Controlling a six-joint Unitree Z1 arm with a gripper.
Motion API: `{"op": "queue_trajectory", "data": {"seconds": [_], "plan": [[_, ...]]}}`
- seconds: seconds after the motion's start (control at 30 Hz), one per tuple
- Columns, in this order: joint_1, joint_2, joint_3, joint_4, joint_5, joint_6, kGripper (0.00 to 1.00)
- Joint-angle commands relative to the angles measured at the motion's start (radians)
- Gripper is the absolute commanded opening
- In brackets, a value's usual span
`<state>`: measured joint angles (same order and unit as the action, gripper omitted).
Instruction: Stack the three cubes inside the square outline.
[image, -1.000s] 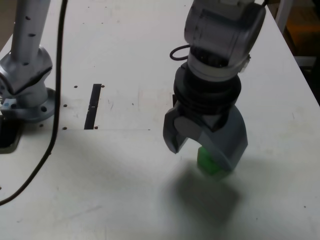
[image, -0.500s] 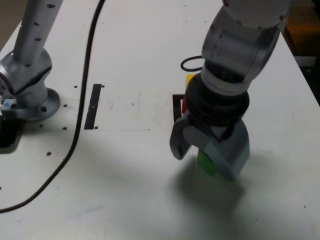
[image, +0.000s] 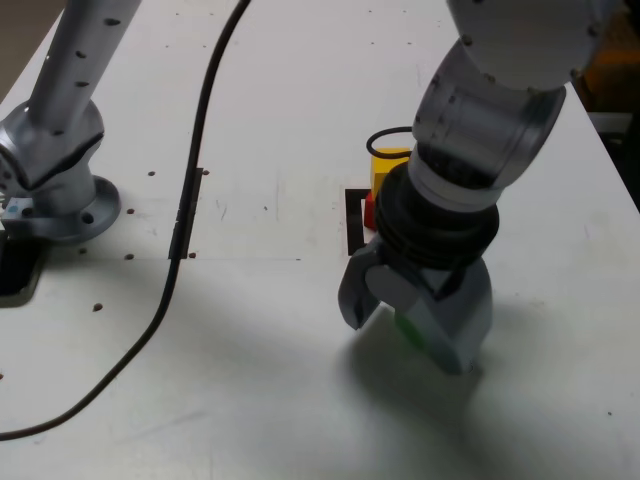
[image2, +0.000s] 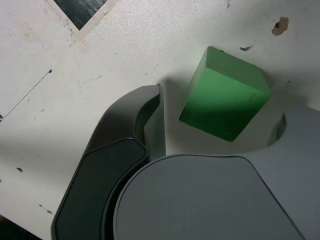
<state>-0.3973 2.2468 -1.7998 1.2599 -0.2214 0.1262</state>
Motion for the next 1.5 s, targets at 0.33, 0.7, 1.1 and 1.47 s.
{"op": "queue_trajectory", "data": {"seconds": [0.33,0.7,1.1,1.47], "plan": [[0.004,0.015,-0.007,-0.018,0.005,0.003,0.45],[0.004,0.015,-0.006,-0.018,-0.003,0.001,0.35],[0.001,-0.064,-0.010,0.021,0.001,-0.041,0.30],[0.025,-0.218,-0.098,0.163,0.053,-0.097,0.30]]}}
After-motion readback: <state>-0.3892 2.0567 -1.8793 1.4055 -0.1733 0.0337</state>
